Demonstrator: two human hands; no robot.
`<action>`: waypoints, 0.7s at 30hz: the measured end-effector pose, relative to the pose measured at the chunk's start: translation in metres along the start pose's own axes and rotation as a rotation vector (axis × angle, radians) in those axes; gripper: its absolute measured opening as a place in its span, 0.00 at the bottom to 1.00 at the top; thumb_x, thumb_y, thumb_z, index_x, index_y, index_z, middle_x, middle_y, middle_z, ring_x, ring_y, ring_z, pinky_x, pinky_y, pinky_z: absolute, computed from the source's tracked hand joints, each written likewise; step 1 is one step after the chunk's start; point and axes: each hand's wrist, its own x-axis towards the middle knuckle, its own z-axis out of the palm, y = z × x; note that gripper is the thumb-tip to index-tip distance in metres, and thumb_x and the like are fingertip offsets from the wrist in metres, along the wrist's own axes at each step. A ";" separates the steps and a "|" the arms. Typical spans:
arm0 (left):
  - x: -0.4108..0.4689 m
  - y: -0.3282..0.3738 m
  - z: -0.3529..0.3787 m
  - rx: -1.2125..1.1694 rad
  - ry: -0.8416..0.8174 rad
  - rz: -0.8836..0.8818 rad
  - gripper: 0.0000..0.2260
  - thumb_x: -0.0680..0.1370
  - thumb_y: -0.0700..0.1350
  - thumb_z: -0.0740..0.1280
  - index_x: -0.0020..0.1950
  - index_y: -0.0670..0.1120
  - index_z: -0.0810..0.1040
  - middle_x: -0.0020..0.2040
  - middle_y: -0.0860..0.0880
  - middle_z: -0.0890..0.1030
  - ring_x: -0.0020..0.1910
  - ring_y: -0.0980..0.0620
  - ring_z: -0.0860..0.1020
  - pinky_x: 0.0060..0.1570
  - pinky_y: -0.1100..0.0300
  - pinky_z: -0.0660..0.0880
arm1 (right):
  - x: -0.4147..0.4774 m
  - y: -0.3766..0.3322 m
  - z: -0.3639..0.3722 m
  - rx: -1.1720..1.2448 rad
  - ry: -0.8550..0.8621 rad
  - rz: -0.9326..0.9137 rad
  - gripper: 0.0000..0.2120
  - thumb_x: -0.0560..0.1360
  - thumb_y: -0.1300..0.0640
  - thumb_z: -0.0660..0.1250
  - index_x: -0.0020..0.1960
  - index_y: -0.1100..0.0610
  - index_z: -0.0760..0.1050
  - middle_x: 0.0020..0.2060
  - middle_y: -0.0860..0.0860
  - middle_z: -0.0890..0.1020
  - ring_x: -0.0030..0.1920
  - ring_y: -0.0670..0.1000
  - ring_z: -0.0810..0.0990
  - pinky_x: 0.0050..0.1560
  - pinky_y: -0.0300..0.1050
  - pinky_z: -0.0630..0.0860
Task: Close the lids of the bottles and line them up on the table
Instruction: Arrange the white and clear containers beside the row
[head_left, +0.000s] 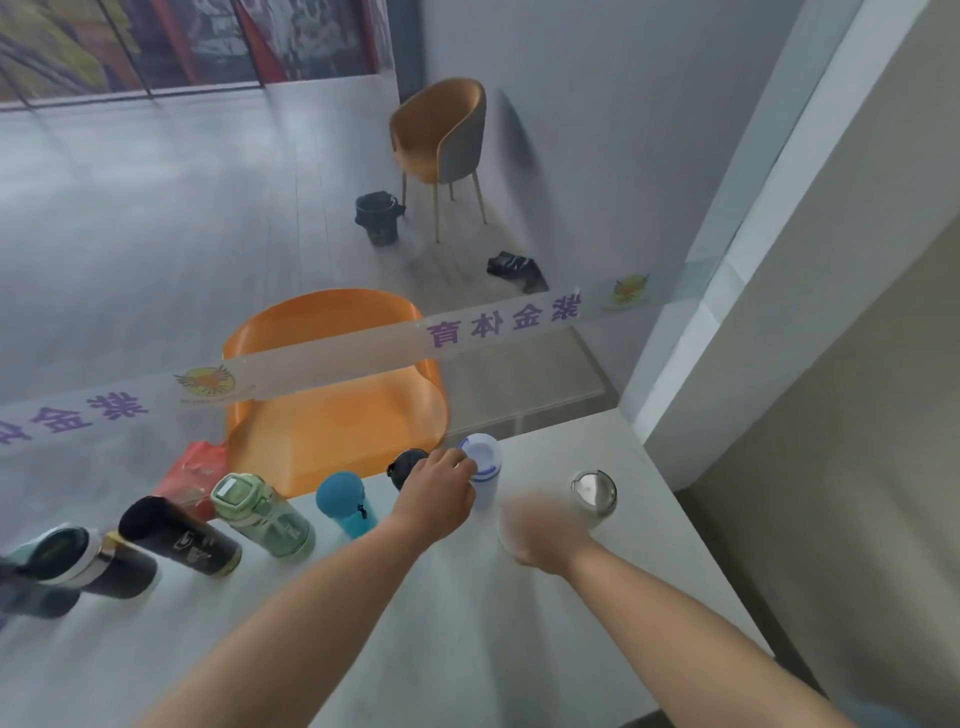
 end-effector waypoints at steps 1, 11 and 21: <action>0.009 0.001 0.000 -0.002 0.007 -0.012 0.10 0.77 0.43 0.61 0.57 0.47 0.77 0.57 0.48 0.77 0.56 0.44 0.74 0.52 0.53 0.72 | 0.009 0.005 -0.013 -0.003 -0.004 -0.005 0.27 0.72 0.52 0.69 0.68 0.48 0.66 0.61 0.58 0.69 0.56 0.63 0.76 0.53 0.51 0.75; 0.065 0.013 0.026 -0.006 -0.085 -0.211 0.14 0.77 0.43 0.60 0.63 0.48 0.74 0.62 0.48 0.74 0.60 0.44 0.71 0.56 0.52 0.71 | 0.092 0.064 -0.077 -0.040 -0.008 -0.067 0.35 0.71 0.52 0.71 0.74 0.46 0.60 0.63 0.58 0.69 0.58 0.63 0.75 0.55 0.51 0.76; 0.066 0.023 0.052 0.003 -0.062 -0.334 0.10 0.76 0.45 0.62 0.56 0.49 0.77 0.57 0.50 0.75 0.55 0.45 0.72 0.51 0.53 0.73 | 0.124 0.100 -0.067 -0.021 -0.142 -0.108 0.32 0.70 0.53 0.72 0.69 0.45 0.62 0.63 0.55 0.68 0.60 0.61 0.74 0.57 0.51 0.75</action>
